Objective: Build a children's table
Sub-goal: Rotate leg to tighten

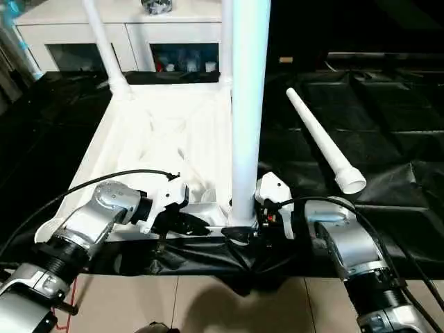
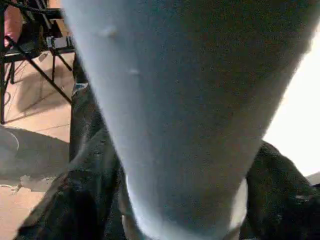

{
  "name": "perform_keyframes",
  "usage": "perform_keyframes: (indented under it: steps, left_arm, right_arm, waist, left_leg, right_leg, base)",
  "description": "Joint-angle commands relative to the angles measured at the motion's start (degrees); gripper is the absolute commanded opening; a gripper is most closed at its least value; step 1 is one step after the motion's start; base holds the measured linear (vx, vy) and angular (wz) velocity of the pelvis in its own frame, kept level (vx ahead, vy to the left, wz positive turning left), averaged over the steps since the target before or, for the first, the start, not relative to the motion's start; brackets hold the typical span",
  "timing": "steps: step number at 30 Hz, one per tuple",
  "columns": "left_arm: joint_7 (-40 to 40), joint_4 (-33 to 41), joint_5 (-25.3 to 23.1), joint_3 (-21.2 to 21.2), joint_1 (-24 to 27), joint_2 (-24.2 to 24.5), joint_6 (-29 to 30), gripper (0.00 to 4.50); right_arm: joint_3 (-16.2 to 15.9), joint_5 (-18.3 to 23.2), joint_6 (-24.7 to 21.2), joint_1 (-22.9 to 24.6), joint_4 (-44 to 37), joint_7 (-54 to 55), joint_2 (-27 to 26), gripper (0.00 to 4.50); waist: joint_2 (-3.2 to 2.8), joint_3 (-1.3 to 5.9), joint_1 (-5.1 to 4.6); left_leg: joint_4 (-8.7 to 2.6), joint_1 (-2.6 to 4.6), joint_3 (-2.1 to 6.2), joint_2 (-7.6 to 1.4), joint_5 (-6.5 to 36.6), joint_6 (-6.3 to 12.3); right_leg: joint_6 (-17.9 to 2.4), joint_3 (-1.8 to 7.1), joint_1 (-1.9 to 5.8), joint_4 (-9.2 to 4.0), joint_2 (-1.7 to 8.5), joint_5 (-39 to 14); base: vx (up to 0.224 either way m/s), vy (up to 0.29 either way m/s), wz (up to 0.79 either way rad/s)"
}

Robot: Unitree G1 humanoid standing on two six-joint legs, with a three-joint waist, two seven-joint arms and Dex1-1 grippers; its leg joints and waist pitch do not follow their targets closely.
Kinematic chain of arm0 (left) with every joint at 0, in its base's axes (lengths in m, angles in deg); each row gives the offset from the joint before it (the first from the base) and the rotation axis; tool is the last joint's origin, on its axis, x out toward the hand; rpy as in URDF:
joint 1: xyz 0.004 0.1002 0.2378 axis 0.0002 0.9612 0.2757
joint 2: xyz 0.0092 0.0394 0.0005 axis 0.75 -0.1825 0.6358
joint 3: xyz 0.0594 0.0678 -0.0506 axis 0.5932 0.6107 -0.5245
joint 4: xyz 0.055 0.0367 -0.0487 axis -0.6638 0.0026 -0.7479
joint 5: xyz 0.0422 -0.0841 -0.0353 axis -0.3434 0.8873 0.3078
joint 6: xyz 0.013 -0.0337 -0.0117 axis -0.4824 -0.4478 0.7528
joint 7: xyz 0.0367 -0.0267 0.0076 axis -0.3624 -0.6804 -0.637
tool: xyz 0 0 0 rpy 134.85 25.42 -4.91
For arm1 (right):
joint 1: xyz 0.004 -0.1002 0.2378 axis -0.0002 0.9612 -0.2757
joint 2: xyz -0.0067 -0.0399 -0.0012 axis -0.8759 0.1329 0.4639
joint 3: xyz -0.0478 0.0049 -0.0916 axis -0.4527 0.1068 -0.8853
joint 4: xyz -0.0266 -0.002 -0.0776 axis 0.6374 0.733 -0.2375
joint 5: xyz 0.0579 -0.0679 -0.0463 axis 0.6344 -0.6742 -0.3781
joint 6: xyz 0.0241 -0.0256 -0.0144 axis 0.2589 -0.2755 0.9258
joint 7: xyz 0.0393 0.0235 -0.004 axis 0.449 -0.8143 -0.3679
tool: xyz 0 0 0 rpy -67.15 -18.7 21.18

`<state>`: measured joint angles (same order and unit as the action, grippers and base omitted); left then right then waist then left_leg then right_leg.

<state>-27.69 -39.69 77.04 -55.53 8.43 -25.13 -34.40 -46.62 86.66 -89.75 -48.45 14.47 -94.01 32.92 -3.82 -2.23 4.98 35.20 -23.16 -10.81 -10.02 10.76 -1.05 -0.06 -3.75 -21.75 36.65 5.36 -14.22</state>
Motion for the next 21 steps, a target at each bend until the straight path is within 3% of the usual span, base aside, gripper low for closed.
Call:
perform_keyframes:
  steps: [1,9,12,13,18,19,21]
  left_arm:
    - [-0.53,1.97,0.76,0.77,-0.41,-1.14,-1.35,0.0]
    - [0.98,1.38,0.15,0.47,-0.53,-1.14,-1.53,0.0]
    - [1.87,1.17,0.13,0.05,-0.54,-1.42,-1.04,0.0]
    - [4.68,0.33,0.12,-1.07,-0.98,-2.43,0.14,0.0]
    - [14.39,-3.01,-0.43,-4.05,-3.62,-6.18,3.24,0.0]
    - [14.87,-3.19,-0.49,-4.16,-3.76,-6.35,3.38,0.0]
    - [23.82,-6.72,-1.4,-6.14,-6.51,-9.94,6.04,0.0]
  right_arm:
    - [-3.07,-0.37,-0.44,0.54,-2.3,-0.87,-0.96,2.96]
    - [-3.98,-1.42,-0.32,1.29,-2.34,0.26,-1.75,2.7]
    - [-3.58,-1.32,-0.67,1.44,-1.88,1.49,-2.54,2.69]
    - [-2.12,-2.16,-1.96,0.72,0.88,6.68,-5.06,2.69]
    - [1.93,-5.15,-2.71,-2.48,9.51,21.99,-11.44,2.67]
    - [2.08,-5.19,-2.76,-2.63,9.85,22.53,-11.7,2.67]
    - [4.58,-5.12,-4.28,-5.67,15.59,31.48,-16.65,2.67]
  waist:
    - [0.93,3.58,-0.48]
    - [1.1,3.56,-0.43]
    - [1.03,3.48,-0.5]
    - [1.0,3.39,-0.64]
    - [1.14,2.94,-2.27]
    - [1.28,2.82,-2.81]
    - [1.1,2.86,-3.61]
  left_leg:
    - [-3.81,1.51,1.44,-3.61,4.88,6.68]
    - [-3.8,1.49,1.45,-3.64,4.92,6.81]
    - [-3.88,1.56,1.41,-3.63,5.56,6.47]
    - [-3.97,1.56,1.41,-3.64,5.81,6.1]
    - [-4.68,1.71,1.5,-3.27,11.32,1.83]
    - [-4.95,1.4,1.72,-3.2,12.7,0.9]
    - [-4.93,1.54,1.69,-3.13,13.13,0.36]
  right_leg:
    - [-15.93,2.52,2.27,-3.88,3.61,5.4]
    - [-15.77,2.5,2.29,-3.9,3.66,4.57]
    - [-15.67,2.52,2.2,-4.06,3.62,3.29]
    - [-15.61,2.6,2.11,-4.08,3.59,2.73]
    - [-15.06,2.58,1.95,-4.93,3.59,-6.5]
    - [-14.23,2.5,2.32,-5.17,3.62,-8.88]
    - [-14.32,2.69,1.98,-5.2,3.55,-8.04]
  base:
    - [0.0,0.0,0.0]
    - [0.0,0.0,0.0]
    - [0.0,0.0,0.0]
    - [0.0,0.0,0.0]
    - [0.0,0.0,0.0]
    - [0.0,0.0,0.0]
    - [0.0,0.0,0.0]
